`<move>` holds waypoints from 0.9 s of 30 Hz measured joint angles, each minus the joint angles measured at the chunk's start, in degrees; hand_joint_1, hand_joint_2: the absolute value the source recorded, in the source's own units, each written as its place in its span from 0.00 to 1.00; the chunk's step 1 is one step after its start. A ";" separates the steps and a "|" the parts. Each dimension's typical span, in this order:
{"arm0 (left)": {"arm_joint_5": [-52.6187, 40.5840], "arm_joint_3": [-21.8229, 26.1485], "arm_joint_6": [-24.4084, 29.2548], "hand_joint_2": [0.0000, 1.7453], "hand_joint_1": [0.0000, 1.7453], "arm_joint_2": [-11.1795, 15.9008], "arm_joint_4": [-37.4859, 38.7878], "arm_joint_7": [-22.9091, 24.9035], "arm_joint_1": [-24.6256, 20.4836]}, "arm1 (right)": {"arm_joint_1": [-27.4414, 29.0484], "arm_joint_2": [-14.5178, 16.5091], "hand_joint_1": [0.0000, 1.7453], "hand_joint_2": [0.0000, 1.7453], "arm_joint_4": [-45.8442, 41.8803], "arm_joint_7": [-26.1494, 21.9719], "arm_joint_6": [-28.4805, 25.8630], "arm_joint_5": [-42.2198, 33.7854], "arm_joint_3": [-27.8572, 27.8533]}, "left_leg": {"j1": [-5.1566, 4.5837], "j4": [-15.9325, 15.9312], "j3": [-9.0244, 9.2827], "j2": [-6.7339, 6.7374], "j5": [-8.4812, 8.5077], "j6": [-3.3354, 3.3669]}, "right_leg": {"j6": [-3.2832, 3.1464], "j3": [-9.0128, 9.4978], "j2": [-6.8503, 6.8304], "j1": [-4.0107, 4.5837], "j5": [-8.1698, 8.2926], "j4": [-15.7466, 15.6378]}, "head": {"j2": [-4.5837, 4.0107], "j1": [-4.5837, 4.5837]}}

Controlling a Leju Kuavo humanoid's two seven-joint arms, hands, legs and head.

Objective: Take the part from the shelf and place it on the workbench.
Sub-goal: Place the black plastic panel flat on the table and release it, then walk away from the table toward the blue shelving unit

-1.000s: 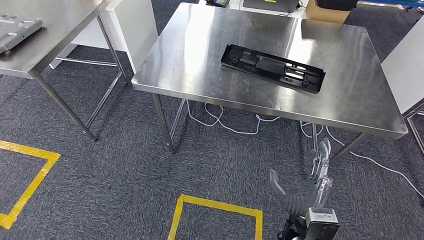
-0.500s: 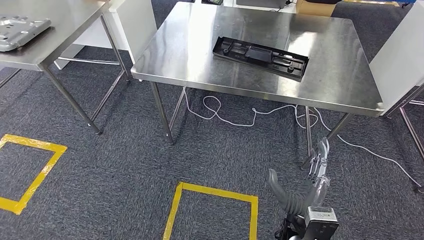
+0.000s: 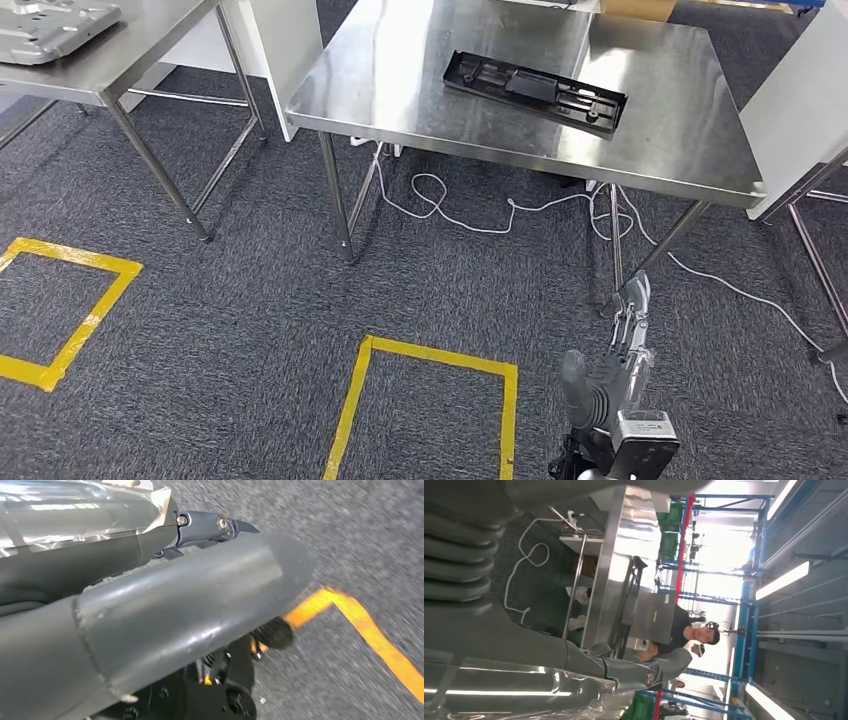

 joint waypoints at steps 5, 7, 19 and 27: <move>1.85 1.03 2.67 0.00 0.00 -0.82 0.11 0.19 -0.10 | -2.75 -0.35 0.00 0.00 2.80 -1.08 0.32 -1.36 -0.12 | -0.27 0.09 -3.79 0.09 4.08 -1.16 | 0.99 12.30 0.22 0.44 2.49 -14.88 | 0.01 -0.05; 2.16 1.40 3.33 0.00 0.00 -1.03 0.19 0.23 -0.12 | -3.49 -0.46 0.00 0.00 3.63 -1.23 0.17 -1.40 0.13 | -0.34 -0.27 -4.04 0.15 5.53 -1.77 | 0.06 13.80 0.33 0.90 1.46 -18.58 | 0.00 -0.16; 2.96 2.32 4.43 0.00 0.00 -1.06 0.36 -0.33 0.02 | -5.46 -0.54 0.00 0.00 6.62 -0.65 -2.06 -1.24 1.93 | 1.21 8.93 1.37 -0.56 -4.03 -4.39 | -1.92 6.15 -0.46 -0.17 6.99 -15.81 | -0.01 -0.46; 3.14 2.62 5.51 0.00 0.00 -1.17 0.42 -0.95 -0.10 | -5.95 -0.70 0.00 0.00 6.87 0.02 -3.77 -1.33 2.90 | 0.64 0.47 3.46 -0.49 -3.29 -1.37 | -0.03 1.41 -0.16 0.15 4.07 -9.74 | 0.00 -0.15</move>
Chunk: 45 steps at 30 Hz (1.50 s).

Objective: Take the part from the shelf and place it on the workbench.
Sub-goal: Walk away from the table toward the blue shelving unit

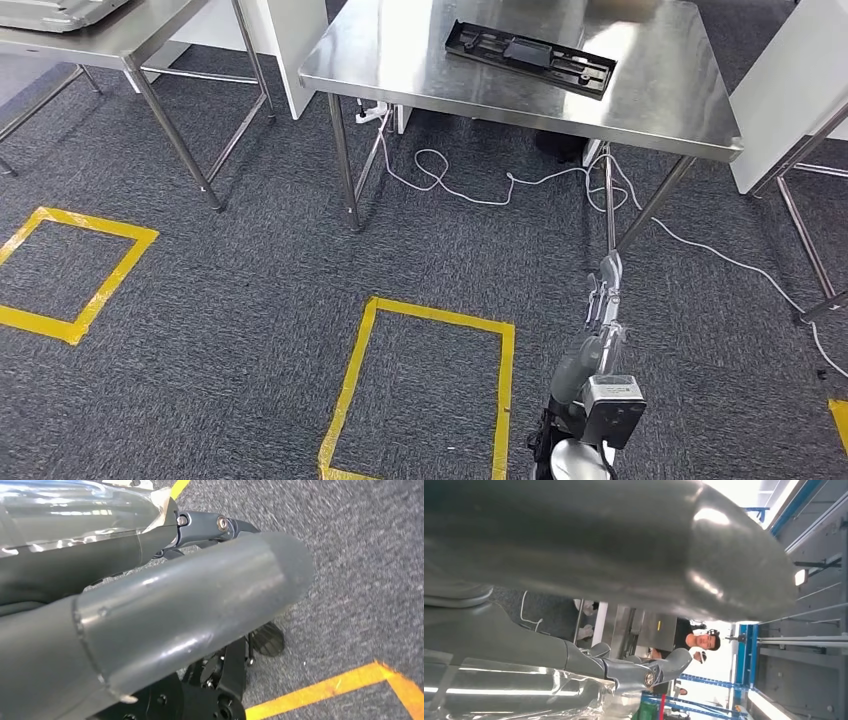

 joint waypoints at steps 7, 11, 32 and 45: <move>-1.23 -0.06 0.16 0.00 0.00 0.01 -0.01 -0.34 0.00 | -0.33 -2.23 0.00 0.00 1.60 -0.87 -1.39 -1.87 0.03 | -0.54 0.01 -3.92 0.06 3.10 0.44 | 1.43 2.69 0.28 -0.10 -0.49 3.89 | 0.00 0.21; -2.47 -0.47 -0.67 0.00 0.00 0.18 -0.02 -0.32 0.06 | 0.17 -3.05 0.00 0.00 1.56 -0.90 -2.44 -2.14 -0.04 | -0.78 -0.05 -4.38 0.02 4.59 -0.76 | 0.08 8.81 0.39 0.81 -0.49 -7.19 | -0.01 0.16; -5.08 -3.11 -1.69 0.00 0.00 1.83 -0.02 -0.24 0.51 | 4.16 -4.85 0.00 0.00 0.83 -0.93 -6.20 -1.56 -0.87 | -0.26 -0.90 -0.75 0.07 1.55 0.68 | -1.25 1.54 -0.09 0.32 -4.05 3.99 | -0.01 0.20; -5.78 -3.25 -1.16 0.00 0.00 1.79 -0.02 0.30 0.69 | 5.17 -5.09 0.00 0.00 0.19 -0.55 -6.39 -1.36 -1.88 | -0.21 1.98 -3.09 -2.62 0.83 -1.92 | -1.44 6.05 0.96 -0.75 2.56 -6.72 | -0.01 0.00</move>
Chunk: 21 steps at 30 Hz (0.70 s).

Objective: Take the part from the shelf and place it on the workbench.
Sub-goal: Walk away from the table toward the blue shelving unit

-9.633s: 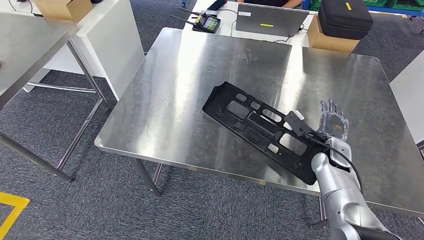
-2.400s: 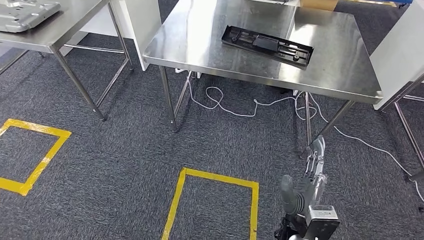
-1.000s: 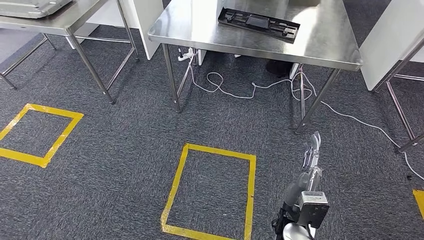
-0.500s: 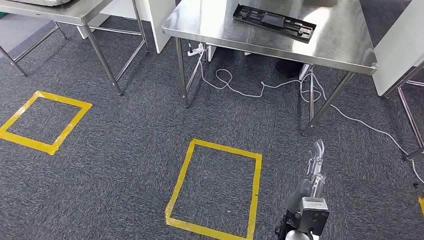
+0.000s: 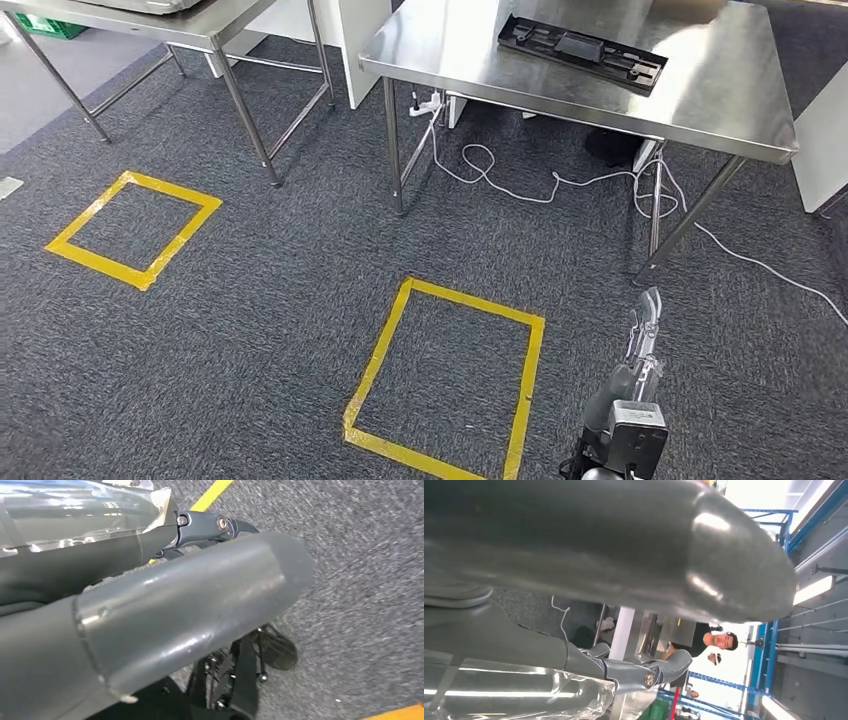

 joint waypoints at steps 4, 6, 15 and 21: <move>-1.46 -1.14 -0.72 0.00 0.00 0.03 0.00 -0.05 0.11 | 2.27 -0.05 0.00 0.00 -0.80 -0.24 -1.01 -0.52 -1.18 | 0.13 13.65 -5.39 2.00 -7.05 -0.73 | -0.59 -0.44 -2.13 0.37 0.29 0.04 | 0.00 -0.23; -2.06 -1.68 -1.17 0.00 0.00 0.16 0.00 -0.10 0.29 | 3.71 -0.01 0.00 0.00 -1.56 -0.56 -1.25 -0.97 -2.00 | 0.16 12.11 -3.92 2.48 -5.51 -0.75 | -0.58 -0.42 -3.09 0.45 0.28 0.07 | 0.01 -0.25; -3.49 -3.78 -1.52 0.00 0.00 0.45 0.00 -0.03 0.18 | 5.90 1.56 0.00 0.00 -4.61 -0.76 -0.90 -1.26 -5.32 | -0.40 -3.28 3.47 3.64 0.30 2.27 | 0.84 -1.68 -3.72 1.29 -1.42 2.54 | 0.01 0.13; -3.71 -4.09 -1.25 0.00 0.00 0.44 0.01 0.39 0.16 | 5.86 1.90 0.00 0.00 -4.48 -0.81 -0.69 -1.55 -7.29 | -0.40 -3.37 2.25 0.46 1.51 2.94 | 1.46 -7.24 -0.54 0.61 -6.56 15.51 | 0.00 0.38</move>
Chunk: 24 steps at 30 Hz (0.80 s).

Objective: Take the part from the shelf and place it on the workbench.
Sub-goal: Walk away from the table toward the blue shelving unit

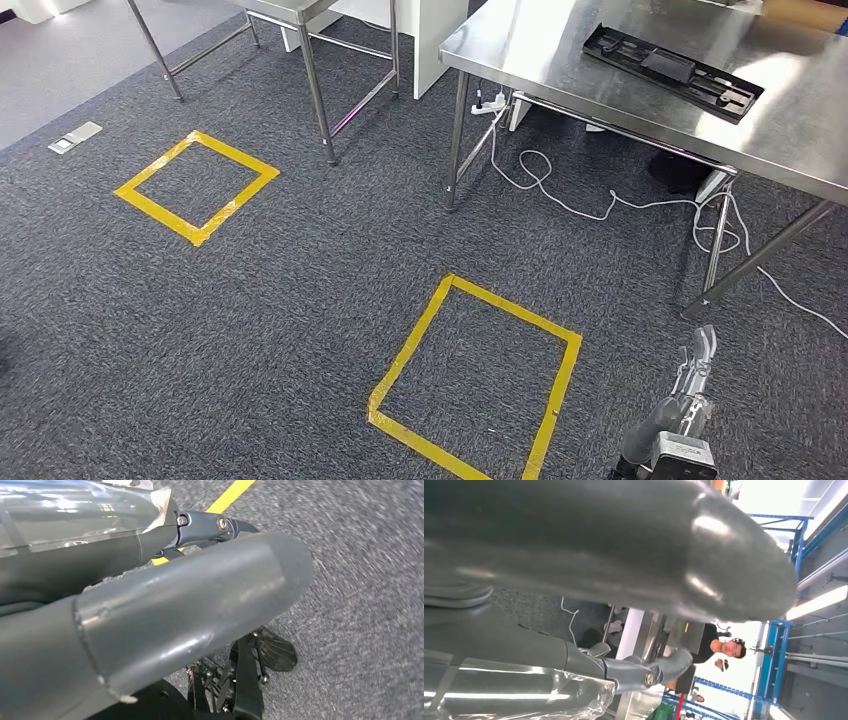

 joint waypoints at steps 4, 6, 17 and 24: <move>0.03 0.01 0.16 0.00 0.00 -0.07 0.01 0.25 -0.04 | -0.33 0.15 0.00 0.00 0.17 -0.29 0.30 -0.18 -0.41 | -0.22 0.27 -0.29 -2.05 0.47 -0.99 | 0.87 7.04 2.16 -0.53 5.13 -14.23 | 0.00 0.03; 0.04 0.02 0.19 0.00 0.00 -0.08 0.01 0.28 0.02 | -0.44 0.31 0.00 0.00 0.25 -0.36 0.41 -0.20 -0.60 | -0.28 0.30 -0.56 -2.67 0.71 -1.69 | 0.09 7.17 2.07 -0.19 5.64 -15.19 | 0.00 -0.04; 1.96 0.15 2.42 0.00 0.00 -0.10 0.03 0.77 0.14 | -2.06 1.03 0.00 0.00 1.78 -0.77 1.40 0.00 -0.86 | 0.24 10.01 -3.33 2.85 -4.27 -3.01 | -2.10 6.88 -3.36 -0.05 6.78 -15.39 | 0.00 -0.63; 2.08 0.27 3.10 0.00 0.00 -0.25 0.03 0.83 -0.28 | -4.02 2.10 0.00 0.00 3.06 -0.32 1.10 1.19 0.27 | -0.48 0.13 1.12 3.52 -1.22 -0.85 | -0.78 6.38 -4.63 0.76 6.21 -14.69 | 0.00 -0.52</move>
